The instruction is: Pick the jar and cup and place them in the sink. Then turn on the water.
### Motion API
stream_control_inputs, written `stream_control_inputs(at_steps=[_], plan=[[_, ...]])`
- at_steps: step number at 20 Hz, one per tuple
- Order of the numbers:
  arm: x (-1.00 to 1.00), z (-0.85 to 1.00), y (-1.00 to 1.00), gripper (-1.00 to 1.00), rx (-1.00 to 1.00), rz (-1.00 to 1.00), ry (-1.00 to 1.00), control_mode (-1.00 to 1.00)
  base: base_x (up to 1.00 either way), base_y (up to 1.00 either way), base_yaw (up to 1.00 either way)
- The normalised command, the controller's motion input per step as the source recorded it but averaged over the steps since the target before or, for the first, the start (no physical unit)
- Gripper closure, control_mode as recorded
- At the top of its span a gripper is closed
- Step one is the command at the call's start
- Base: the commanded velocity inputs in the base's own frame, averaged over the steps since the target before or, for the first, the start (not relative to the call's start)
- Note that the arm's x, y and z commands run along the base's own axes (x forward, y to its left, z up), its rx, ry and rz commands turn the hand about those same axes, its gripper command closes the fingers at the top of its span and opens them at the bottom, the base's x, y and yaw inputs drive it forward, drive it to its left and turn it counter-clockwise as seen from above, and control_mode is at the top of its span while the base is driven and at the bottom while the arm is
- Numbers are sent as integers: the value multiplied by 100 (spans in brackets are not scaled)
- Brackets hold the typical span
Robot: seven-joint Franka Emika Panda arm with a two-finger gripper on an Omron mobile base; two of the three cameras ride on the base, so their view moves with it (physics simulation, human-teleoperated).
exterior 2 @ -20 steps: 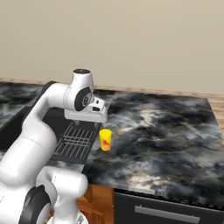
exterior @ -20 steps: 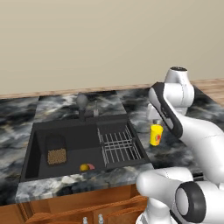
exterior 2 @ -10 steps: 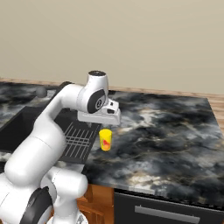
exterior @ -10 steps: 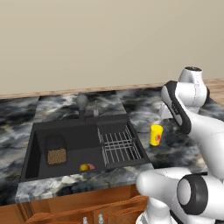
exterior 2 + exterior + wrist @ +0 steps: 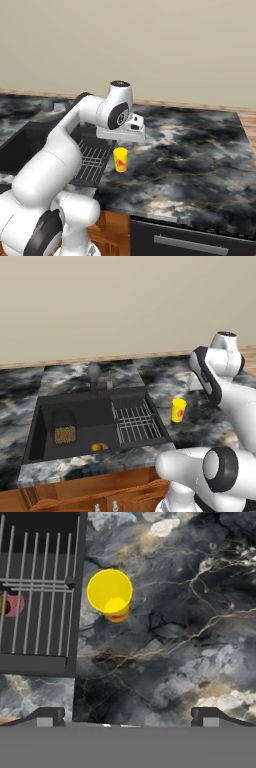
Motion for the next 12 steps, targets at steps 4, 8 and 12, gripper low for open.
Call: stream_control_inputs(at_steps=[4,8,12], plan=[[8,-1,-18,-100,0,0,0,-100,0,0,0],[6,-7,-4,-100,0,0,0,-100,0,0,0],[10,-8,0,-100,0,0,0,-100,0,0,0]])
